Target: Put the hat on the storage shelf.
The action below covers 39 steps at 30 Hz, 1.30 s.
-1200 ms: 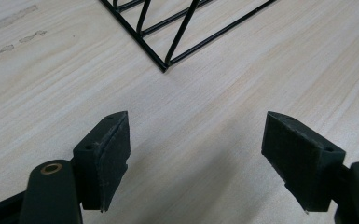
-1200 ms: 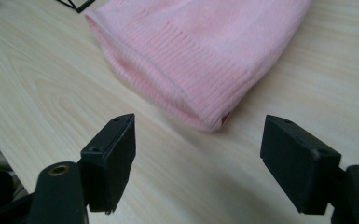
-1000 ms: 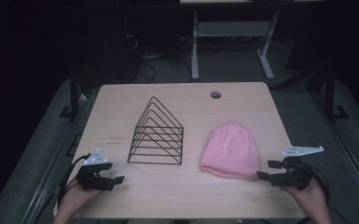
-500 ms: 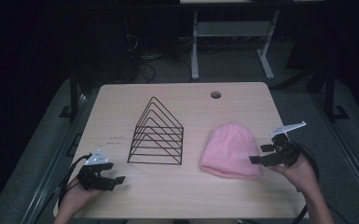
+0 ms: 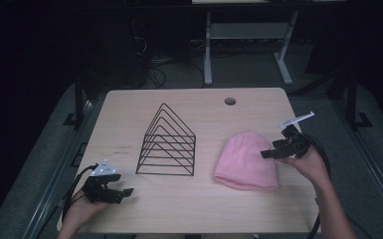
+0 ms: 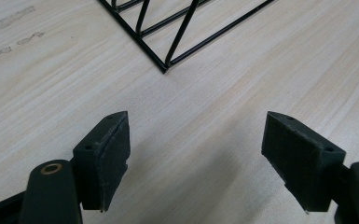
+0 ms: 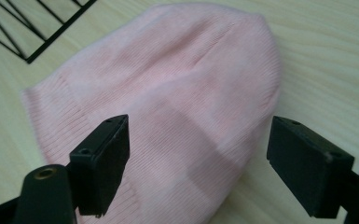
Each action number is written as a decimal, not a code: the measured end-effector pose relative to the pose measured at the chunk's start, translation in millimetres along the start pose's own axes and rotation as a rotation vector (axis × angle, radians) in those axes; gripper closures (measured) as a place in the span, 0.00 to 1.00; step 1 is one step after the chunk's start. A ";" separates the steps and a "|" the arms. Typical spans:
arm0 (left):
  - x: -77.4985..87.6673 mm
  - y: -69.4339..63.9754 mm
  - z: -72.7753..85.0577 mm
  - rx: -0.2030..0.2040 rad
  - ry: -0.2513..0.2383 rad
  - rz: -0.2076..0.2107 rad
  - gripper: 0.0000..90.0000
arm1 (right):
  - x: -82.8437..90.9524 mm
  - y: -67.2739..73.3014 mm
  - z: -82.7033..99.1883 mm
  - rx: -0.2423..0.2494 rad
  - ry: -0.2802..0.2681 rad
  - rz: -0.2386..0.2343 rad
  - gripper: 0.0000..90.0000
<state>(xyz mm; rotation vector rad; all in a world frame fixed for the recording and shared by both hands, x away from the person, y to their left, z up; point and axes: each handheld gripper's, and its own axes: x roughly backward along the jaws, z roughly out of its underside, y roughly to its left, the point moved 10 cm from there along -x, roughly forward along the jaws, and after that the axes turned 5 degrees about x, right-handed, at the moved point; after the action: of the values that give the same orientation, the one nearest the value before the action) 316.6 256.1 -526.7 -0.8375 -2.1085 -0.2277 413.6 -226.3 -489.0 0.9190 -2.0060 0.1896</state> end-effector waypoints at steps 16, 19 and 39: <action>-1.6 2.1 1.8 0.001 0.015 0.003 0.26 | -34.0 -31.6 -27.2 -0.035 0.074 0.021 0.34; -2.5 0.9 2.6 0.002 0.016 0.006 0.26 | -43.7 -36.5 -23.4 -0.053 0.102 0.024 0.40; -4.1 -1.0 3.8 -0.009 0.028 0.009 0.26 | -52.0 -27.6 -20.8 -0.126 0.065 -0.126 0.87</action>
<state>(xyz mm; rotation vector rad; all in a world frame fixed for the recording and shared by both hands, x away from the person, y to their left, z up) 315.2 255.1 -532.1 -0.8448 -2.0782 -0.2433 462.8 -208.7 -523.1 0.9429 -1.8714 0.0217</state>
